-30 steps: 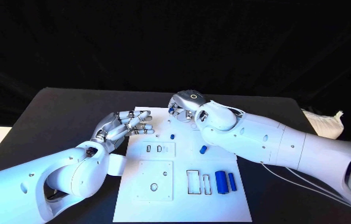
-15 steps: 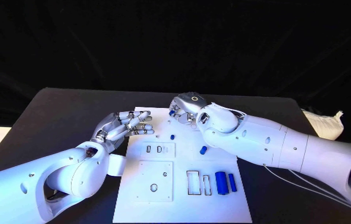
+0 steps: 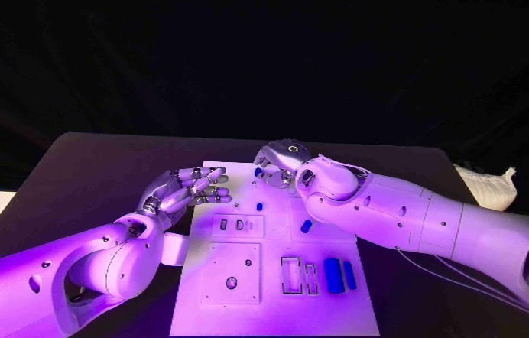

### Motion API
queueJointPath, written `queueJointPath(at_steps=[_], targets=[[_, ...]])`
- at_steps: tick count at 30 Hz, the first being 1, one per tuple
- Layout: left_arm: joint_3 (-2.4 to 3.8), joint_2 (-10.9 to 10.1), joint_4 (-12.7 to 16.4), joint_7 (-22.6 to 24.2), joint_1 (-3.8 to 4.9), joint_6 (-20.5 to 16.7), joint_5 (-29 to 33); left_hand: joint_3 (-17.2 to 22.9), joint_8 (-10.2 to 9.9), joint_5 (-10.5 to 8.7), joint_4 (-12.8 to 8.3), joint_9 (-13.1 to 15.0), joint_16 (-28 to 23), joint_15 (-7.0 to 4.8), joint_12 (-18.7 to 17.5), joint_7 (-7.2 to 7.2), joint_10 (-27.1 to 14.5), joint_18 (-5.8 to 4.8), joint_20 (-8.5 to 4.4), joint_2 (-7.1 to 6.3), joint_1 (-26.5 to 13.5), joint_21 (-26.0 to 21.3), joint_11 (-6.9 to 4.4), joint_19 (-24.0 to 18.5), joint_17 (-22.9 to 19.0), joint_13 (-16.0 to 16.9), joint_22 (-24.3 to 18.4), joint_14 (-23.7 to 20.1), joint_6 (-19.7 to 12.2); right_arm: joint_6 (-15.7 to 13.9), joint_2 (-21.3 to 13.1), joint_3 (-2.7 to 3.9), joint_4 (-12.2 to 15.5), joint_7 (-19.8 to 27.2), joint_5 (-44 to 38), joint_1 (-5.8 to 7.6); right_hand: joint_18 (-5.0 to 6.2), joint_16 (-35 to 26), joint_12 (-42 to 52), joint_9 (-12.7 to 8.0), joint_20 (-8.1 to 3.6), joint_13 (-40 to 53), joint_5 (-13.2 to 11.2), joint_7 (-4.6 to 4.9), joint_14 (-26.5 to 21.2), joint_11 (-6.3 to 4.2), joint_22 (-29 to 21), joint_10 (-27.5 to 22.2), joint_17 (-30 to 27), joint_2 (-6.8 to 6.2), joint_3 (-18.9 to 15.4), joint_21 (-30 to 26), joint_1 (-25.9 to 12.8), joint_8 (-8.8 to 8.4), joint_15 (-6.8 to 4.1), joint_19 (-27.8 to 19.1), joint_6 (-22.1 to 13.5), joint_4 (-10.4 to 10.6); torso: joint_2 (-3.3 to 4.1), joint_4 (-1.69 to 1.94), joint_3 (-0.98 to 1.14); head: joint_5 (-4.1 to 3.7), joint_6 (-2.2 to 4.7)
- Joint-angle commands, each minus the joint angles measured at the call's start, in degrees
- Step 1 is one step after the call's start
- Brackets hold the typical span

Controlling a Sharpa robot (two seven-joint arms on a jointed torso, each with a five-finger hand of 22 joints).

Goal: Assemble the parts on the task board

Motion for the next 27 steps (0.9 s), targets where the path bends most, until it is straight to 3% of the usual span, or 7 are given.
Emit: queueJointPath(at_steps=[1, 9, 14, 21, 25, 26, 27], targets=[[0.05, 0.0, 0.1, 0.2, 0.08, 1.1, 0.1, 0.0, -0.1, 0.0, -0.3, 0.0, -0.2, 0.11, 0.0, 0.5, -0.5, 0.47, 0.31, 0.06, 0.4, -0.2, -0.05, 0.1, 0.1, -0.1, -0.1, -0.1, 0.0, -0.1, 0.1, -0.02, -0.2, -0.6, -0.3, -0.04, -0.25, -1.4, 0.2, -0.5, 0.39, 0.1, -0.2, -1.44, 0.6, 0.59, -1.8, -4.5, -2.0, -1.32, -2.5, -1.4, -0.1, -0.21, 0.51, -1.3, -6.8, 0.5, -0.02, 0.0, -0.06, -0.01, 0.06], [0.05, -0.2, -0.1, 0.2, 0.09, 1.1, 0.2, 0.0, -0.2, 0.0, -0.4, 0.0, -0.3, 0.12, 0.0, 0.53, -0.5, 0.46, 0.31, 0.05, 0.5, -0.2, -0.03, 0.1, 0.2, -0.1, -0.1, -0.1, 0.0, -1.7, -2.2, 0.0, 2.6, -0.4, 1.4, -0.08, -0.15, -1.5, 1.4, 0.0, 0.53, 0.6, -0.2, -0.54, 0.7, 0.11, -1.5, -2.2, -2.4, 0.28, -4.7, -1.1, 1.6, 0.6, 0.3, -1.0, -5.0, 1.6, -0.04, -0.16, 0.07, -0.12, 0.26], [0.05, -0.3, -0.3, 0.3, 0.09, 1.3, 0.2, 0.0, -0.2, 0.0, -0.4, 0.0, -0.3, 0.12, 0.0, 0.53, -0.5, 0.46, 0.31, 0.05, 0.5, -0.2, -0.03, 0.1, 0.2, -0.1, -0.1, -0.1, 0.0, -2.9, -7.1, 0.81, 7.2, -0.6, 6.4, -0.1, -0.66, 0.5, 2.9, 0.3, 0.04, 1.2, 0.6, 0.06, 1.6, -0.49, 1.3, 3.6, 0.5, 0.8, -4.3, 0.9, 2.1, 1.49, -0.26, 0.6, -1.2, 2.5, -0.25, -0.74, 0.25, 0.22, 0.49], [0.04, -0.7, -0.4, 0.3, 0.08, 1.4, 0.2, 0.0, -0.2, -0.01, -0.6, 0.0, -0.4, 0.12, 0.0, 0.52, -0.5, 0.46, 0.31, 0.05, 0.6, -0.3, -0.03, 0.2, 0.2, -0.1, -0.1, 0.0, 0.0, -1.7, -15.4, 1.66, 12.4, -2.0, 17.4, -0.18, -1.95, 5.6, 13.5, 0.0, -2.56, 8.6, 11.1, -1.85, 2.8, -3.55, 9.7, 19.1, 7.6, -3.93, -10.2, 6.5, -2.3, 0.98, -2.87, 4.9, -0.7, 6.3, -0.54, -1.71, 0.47, 0.55, 0.82], [0.04, -0.7, -0.4, 0.4, 0.08, 1.5, 0.2, 0.0, -0.2, 0.0, -0.6, 0.0, -0.4, 0.12, 0.0, 0.52, -0.5, 0.47, 0.31, 0.06, 0.6, -0.3, -0.03, 0.2, 0.3, -0.1, -0.1, 0.0, 0.0, 2.4, -18.1, 1.8, 13.1, -2.4, 18.8, -0.4, -3.54, 11.2, 46.2, 0.0, -3.01, 43.0, 12.2, -2.4, 3.8, -4.08, 17.3, 18.2, 16.1, -1.66, -18.4, 11.4, -0.2, 1.02, -3.33, 8.0, -1.3, 9.1, -0.58, -2.03, 0.64, 0.72, 0.93], [0.04, -0.7, -0.4, 0.4, 0.08, 1.6, 0.2, 0.1, -0.2, 0.0, -0.7, 0.0, -0.4, 0.11, 0.0, 0.49, -0.5, 0.47, 0.31, 0.09, 0.7, -0.3, -0.05, 0.2, 0.3, -0.1, -0.1, 0.0, 0.0, 3.5, -18.7, 1.82, 13.1, -2.5, 18.1, -0.47, -3.67, 12.5, 55.6, 0.1, -2.62, 53.4, 12.3, -2.62, 3.8, -3.79, 18.7, 15.7, 18.2, -0.73, -21.2, 12.3, 1.7, 1.24, -2.05, 8.0, -1.5, 10.9, -0.58, -2.09, 0.72, 0.72, 0.94], [0.04, -0.7, -0.4, 0.4, 0.07, 1.6, 0.2, 0.1, -0.2, 0.0, -0.7, 0.0, -0.4, 0.11, 0.0, 0.49, -0.5, 0.47, 0.31, 0.09, 0.7, -0.3, -0.05, 0.2, 0.3, -0.1, -0.1, 0.0, 0.0, 4.1, -18.9, 1.83, 13.0, -2.6, 17.5, -0.51, -3.59, 13.2, 59.2, 0.0, -2.73, 57.3, 11.8, -1.67, 4.1, -3.33, 19.6, 16.4, 19.8, -1.34, -22.2, 12.8, 1.4, 1.19, -2.61, 8.3, -1.7, 11.6, -0.57, -2.11, 0.74, 0.7, 0.95]])
